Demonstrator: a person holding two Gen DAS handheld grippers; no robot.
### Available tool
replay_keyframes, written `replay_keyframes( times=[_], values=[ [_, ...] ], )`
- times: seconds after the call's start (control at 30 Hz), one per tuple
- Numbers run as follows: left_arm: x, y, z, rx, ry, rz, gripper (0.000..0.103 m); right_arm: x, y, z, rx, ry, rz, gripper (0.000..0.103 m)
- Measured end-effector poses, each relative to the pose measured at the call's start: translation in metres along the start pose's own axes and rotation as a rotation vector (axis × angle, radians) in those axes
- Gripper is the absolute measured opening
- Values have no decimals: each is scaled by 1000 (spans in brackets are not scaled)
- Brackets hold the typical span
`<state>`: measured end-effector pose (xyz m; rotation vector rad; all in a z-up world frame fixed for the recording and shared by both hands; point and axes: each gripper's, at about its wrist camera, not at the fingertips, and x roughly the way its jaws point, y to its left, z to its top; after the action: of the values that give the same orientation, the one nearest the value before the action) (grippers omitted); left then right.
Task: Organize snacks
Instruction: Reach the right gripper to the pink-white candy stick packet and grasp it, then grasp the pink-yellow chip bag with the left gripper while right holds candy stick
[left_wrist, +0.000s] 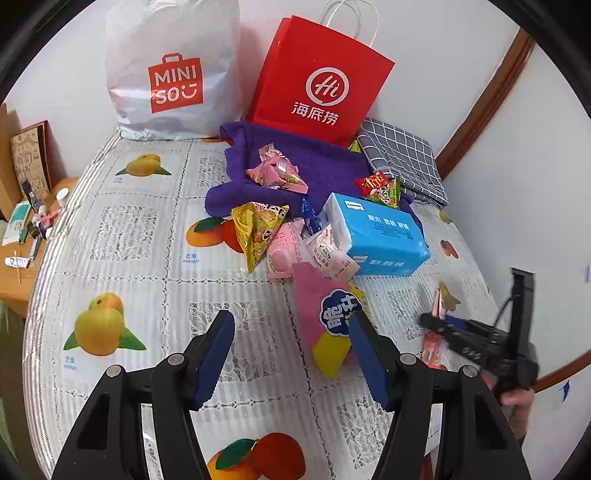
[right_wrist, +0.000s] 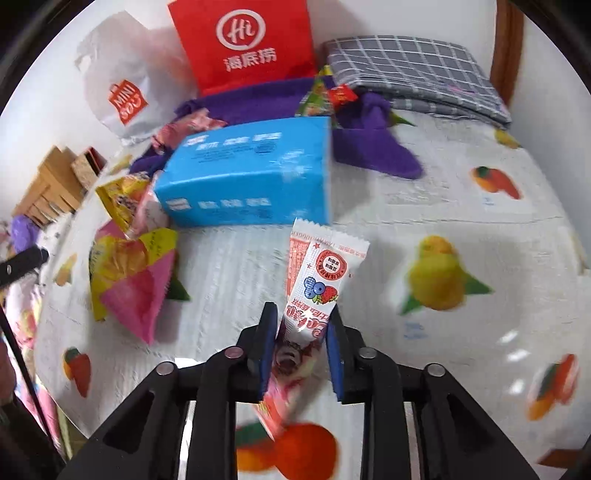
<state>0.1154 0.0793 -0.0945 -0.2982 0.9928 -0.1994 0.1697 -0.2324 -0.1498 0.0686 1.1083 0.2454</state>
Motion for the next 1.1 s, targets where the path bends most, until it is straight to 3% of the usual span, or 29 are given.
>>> replay_keyframes(
  times=[0.07,0.3,0.4,0.57,0.77,0.9,1.1],
  values=[
    [-3,-1,-2,0,-4,5,62,13,9,-3,-19,26,1,33],
    [-4,1,-11,-18,6,23,62,6,26,-19,-108,-3,-87,34],
    [-8,-3,-13,-25,1,35,62,6,28,-29,-145,-42,-124,27],
    [-13,-14,-11,-45,-19,59,62,8,22,-28,-145,-48,-95,22],
    [-11,-33,3,-67,-43,103,62,12,10,-4,-183,-57,-73,21],
    [-3,-49,17,-68,-47,150,62,12,-1,7,-213,-85,-84,21],
    [20,-72,28,-78,-37,173,62,20,-17,10,-233,-120,-25,21]
  ],
)
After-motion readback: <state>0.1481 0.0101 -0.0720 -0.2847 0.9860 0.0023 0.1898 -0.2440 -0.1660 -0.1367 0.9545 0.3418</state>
